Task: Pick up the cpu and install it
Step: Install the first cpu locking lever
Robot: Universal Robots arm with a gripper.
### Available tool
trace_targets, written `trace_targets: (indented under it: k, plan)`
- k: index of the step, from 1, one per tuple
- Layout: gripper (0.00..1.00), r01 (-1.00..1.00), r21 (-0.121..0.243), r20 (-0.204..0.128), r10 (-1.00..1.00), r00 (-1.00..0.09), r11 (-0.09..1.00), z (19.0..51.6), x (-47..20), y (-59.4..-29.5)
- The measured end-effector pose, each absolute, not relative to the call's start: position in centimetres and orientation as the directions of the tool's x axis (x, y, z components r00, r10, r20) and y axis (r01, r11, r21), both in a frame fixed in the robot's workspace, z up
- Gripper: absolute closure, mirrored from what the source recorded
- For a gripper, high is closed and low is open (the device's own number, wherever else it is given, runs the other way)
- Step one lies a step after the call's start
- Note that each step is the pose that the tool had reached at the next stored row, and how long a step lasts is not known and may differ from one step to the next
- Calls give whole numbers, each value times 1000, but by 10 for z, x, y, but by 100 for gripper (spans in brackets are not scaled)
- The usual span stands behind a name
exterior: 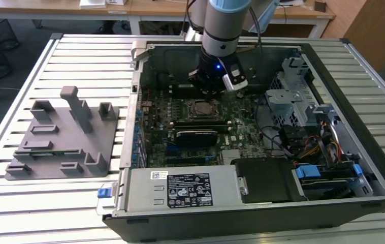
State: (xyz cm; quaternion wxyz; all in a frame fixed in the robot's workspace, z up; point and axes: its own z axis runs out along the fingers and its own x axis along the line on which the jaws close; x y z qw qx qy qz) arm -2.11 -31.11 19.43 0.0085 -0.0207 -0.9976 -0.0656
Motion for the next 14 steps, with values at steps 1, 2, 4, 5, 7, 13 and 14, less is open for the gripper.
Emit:
trace_targets:
  k: [1, 2, 4, 5, 7, 13, 14]
  plan:
    - [89, 42, 134, 19, 40, -999, 990, 195, -21, -310]
    - [89, 42, 134, 18, 40, -999, 990, 197, -21, -310]
    - [89, 42, 133, 19, 40, -999, 990, 201, -21, -310]
    - [89, 42, 133, 19, 40, -999, 990, 203, -21, -310]
    - [89, 42, 133, 19, 40, -999, 990, 205, -21, -310]
    - [89, 42, 132, 19, 40, -999, 990, 206, -21, -317]
    - [89, 42, 132, 19, 40, -999, 990, 206, -21, -318]
